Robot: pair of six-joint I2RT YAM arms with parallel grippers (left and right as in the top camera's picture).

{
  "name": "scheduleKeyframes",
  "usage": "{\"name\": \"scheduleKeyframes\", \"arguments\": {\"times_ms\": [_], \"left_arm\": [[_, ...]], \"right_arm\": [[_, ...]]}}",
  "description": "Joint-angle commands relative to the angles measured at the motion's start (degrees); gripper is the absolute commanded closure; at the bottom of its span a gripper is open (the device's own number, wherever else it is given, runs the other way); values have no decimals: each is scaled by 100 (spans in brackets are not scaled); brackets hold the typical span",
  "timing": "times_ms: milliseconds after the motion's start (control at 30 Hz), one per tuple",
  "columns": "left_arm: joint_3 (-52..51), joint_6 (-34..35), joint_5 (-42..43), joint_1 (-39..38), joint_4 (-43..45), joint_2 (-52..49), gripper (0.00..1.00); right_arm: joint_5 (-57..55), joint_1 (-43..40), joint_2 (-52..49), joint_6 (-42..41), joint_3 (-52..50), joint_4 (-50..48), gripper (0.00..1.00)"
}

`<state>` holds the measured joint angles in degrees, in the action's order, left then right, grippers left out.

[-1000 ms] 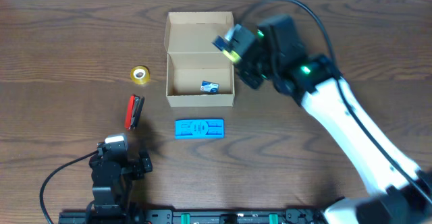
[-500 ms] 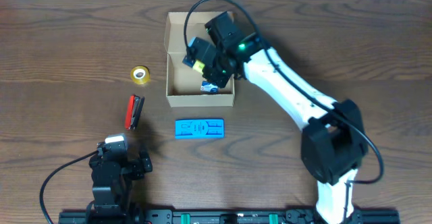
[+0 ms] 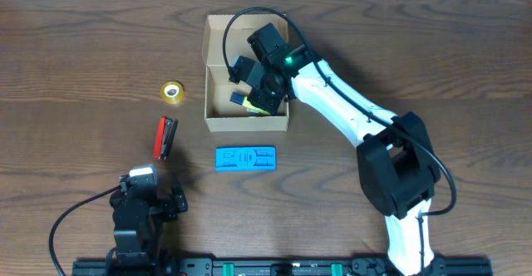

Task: Pack container
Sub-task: 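Grasp the blue whiteboard duster with the right gripper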

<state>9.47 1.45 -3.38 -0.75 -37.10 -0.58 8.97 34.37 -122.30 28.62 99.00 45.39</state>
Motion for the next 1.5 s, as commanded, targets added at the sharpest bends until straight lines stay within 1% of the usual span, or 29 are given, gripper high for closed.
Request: {"name": "scheduleKeyframes", "arguments": {"times_ms": [0, 167, 300, 400, 533, 667, 733, 800, 900, 1033, 1133, 1233, 1467], "left_arm": [[-52, -20, 2, 37, -13, 35, 4], [-52, -17, 2, 37, -13, 35, 5], [-52, -20, 2, 37, -13, 35, 5], [-52, -17, 2, 37, -13, 35, 5], [-52, -17, 2, 37, -13, 35, 4], [-52, -17, 2, 37, -13, 35, 5], [-52, -17, 2, 37, -13, 35, 5], [-52, -17, 2, 37, -13, 35, 5], [-52, -17, 2, 37, -13, 35, 5], [-52, -17, 2, 37, -13, 35, 5], [-52, -20, 2, 37, -13, 35, 5], [-52, -20, 2, 37, -13, 35, 5], [-52, -17, 2, 37, -13, 35, 5]], "right_arm": [[-17, 22, -17, 42, 144, -101, 48], [-11, 22, 0, 37, 505, -79, 46], [13, 26, 142, 44, 1141, 330, 44], [138, 70, 350, 219, 1491, 802, 42], [710, 256, 691, 761, 1574, 1825, 34], [782, 560, 756, 1008, 1569, 2830, 23], [780, 772, 754, 1163, 1475, 3185, 18], [774, 955, 754, 1226, 1368, 3327, 12], [671, 1222, 754, 1241, 1038, 3309, 10], [474, 1408, 754, 1237, 393, 3108, 10], [282, 1482, 754, 1217, -299, 2660, 10], [140, 1512, 754, 1217, -710, 2295, 9], [131, 1517, 754, 1224, -1108, 1665, 7]]}}
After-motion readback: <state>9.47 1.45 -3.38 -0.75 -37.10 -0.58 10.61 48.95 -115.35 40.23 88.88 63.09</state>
